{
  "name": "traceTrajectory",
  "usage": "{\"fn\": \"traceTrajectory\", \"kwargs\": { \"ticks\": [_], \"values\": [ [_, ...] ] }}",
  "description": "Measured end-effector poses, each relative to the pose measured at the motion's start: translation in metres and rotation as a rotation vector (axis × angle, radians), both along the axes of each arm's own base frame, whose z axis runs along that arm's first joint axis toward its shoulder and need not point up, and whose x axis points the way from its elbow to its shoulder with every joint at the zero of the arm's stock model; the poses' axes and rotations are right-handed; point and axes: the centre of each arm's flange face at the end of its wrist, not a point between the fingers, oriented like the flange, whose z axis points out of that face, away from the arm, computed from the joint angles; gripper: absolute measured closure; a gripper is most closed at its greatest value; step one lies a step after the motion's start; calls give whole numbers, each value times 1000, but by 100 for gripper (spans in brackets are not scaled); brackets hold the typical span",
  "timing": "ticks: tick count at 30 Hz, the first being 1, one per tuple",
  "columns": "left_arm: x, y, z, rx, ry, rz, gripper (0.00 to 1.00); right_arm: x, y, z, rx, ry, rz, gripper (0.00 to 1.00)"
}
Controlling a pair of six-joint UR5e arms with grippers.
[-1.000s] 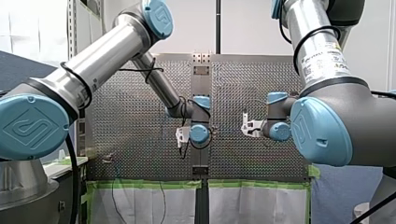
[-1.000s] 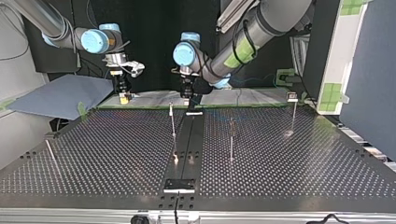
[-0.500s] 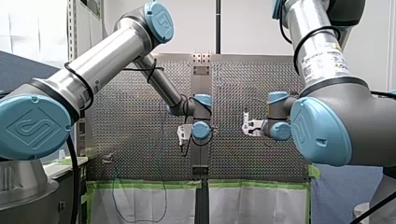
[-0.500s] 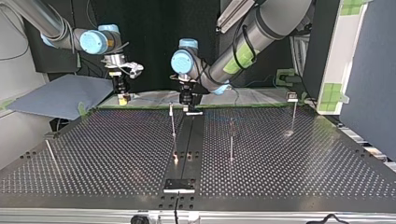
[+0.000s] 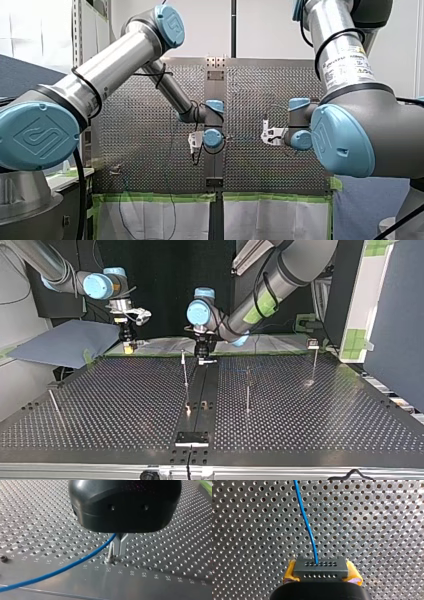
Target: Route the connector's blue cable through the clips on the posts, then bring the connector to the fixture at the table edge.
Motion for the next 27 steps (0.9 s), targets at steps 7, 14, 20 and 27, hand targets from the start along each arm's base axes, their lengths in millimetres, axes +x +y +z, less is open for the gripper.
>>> {"fn": "traceTrajectory", "kwargs": {
  "ticks": [7, 14, 20, 27],
  "values": [
    [9, -1, -9, 16, 8, 3, 100, 1, -2, 2, -3, -1, 2, 100],
    [30, 3, 7, 22, 2, 22, 100, -3, -8, 5, -12, -6, -6, 100],
    [37, 8, 11, 32, 7, 30, 100, -6, -14, 7, -18, -7, -13, 100],
    [36, 7, 11, 37, 9, 27, 100, -7, -14, 7, -12, -4, -15, 100]
  ]
}}
